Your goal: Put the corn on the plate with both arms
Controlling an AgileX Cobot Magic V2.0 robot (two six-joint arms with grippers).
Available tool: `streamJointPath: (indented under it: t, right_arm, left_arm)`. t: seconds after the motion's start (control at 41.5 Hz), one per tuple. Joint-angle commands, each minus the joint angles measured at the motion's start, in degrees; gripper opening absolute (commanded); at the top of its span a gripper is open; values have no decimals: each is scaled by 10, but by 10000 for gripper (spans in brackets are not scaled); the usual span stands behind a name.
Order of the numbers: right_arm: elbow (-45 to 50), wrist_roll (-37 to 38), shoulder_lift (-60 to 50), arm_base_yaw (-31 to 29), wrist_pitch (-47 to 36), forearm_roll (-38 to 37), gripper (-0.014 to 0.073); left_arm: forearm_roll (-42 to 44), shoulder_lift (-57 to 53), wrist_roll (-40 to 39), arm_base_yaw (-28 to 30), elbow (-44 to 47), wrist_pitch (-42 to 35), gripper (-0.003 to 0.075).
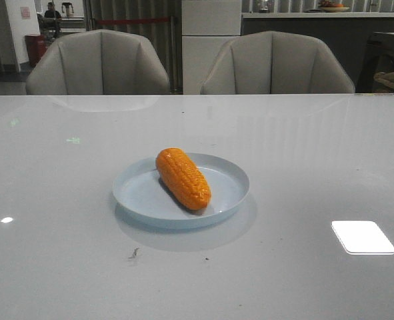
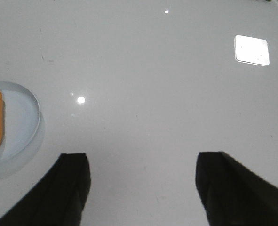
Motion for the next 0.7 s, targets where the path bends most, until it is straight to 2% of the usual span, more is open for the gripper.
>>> streamJointPath:
  t: [0.0, 0.217, 0.674]
  right_arm:
    - [60, -1, -65, -7, -54, 0, 577]
    - [153, -1, -151, -7, -54, 0, 577]
    - [162, -1, -158, -7, -19, 0, 577]
  left_arm:
    - [7, -3, -2, -3, -17, -41, 421]
    - [7, -3, -2, -3, -17, -41, 421]
    - [7, -3, -2, -3, -17, -41, 421]
